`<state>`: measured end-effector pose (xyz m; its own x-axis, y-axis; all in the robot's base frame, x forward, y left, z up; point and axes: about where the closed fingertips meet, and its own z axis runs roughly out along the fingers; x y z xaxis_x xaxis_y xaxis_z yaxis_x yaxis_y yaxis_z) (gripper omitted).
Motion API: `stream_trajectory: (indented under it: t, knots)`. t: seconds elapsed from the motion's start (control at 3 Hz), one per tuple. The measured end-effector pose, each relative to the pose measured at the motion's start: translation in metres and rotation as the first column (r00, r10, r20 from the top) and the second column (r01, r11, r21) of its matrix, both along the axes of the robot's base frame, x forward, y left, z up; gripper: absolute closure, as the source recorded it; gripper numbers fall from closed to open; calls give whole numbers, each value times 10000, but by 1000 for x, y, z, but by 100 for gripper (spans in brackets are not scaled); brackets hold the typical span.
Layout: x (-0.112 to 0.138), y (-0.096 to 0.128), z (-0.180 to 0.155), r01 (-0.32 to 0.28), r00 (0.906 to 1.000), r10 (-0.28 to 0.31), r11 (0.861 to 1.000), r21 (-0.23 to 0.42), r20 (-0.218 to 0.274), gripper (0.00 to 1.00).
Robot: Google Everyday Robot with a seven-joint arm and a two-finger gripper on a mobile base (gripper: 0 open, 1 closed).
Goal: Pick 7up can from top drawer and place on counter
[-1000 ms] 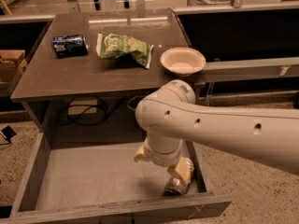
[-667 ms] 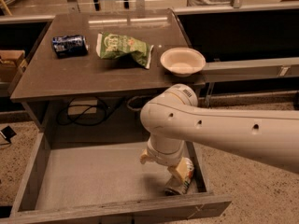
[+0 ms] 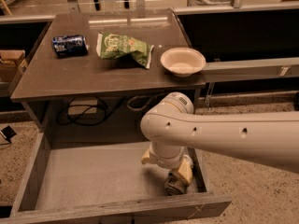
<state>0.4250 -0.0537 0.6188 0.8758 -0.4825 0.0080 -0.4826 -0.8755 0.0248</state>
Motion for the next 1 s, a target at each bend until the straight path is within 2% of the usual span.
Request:
stream_trajectory:
  t: [0.33,0.67,1.0]
  knots:
    - [1,-4,-12,-48,9999,47,10000,-38,-89,25]
    - [0,-1,-21,-184,9997,184,9998,13,-186,48]
    - [-9,16,-17,-712,9950,762,9945,762,-644,79]
